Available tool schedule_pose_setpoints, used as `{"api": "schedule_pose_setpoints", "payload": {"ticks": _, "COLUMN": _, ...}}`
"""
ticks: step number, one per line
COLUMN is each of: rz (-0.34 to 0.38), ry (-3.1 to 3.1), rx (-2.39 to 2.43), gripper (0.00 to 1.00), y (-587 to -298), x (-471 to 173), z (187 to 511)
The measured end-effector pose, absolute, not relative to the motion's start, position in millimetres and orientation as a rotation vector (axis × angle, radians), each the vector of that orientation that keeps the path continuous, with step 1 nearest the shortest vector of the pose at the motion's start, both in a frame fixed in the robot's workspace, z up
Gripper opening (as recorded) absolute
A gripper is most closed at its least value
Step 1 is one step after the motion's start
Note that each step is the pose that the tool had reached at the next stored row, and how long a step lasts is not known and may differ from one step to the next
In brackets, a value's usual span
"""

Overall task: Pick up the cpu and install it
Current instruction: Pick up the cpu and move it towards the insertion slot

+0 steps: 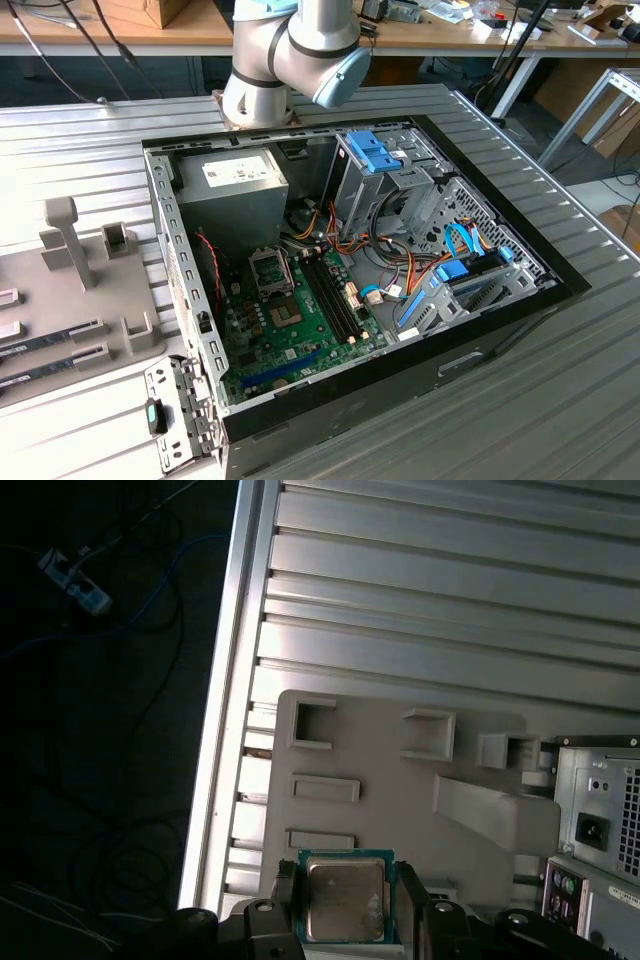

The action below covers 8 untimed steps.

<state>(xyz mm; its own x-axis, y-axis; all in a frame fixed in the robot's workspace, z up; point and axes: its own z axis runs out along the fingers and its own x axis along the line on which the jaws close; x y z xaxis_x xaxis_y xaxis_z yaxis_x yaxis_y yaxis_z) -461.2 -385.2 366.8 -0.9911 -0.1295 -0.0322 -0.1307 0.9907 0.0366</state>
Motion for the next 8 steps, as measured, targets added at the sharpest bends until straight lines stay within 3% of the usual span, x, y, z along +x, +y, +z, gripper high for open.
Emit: {"api": "schedule_pose_setpoints", "payload": {"ticks": 8, "rz": 0.060, "ry": 3.105, "rx": -0.203, "gripper": 0.47, "y": -385.2, "x": -461.2, "z": 376.0}}
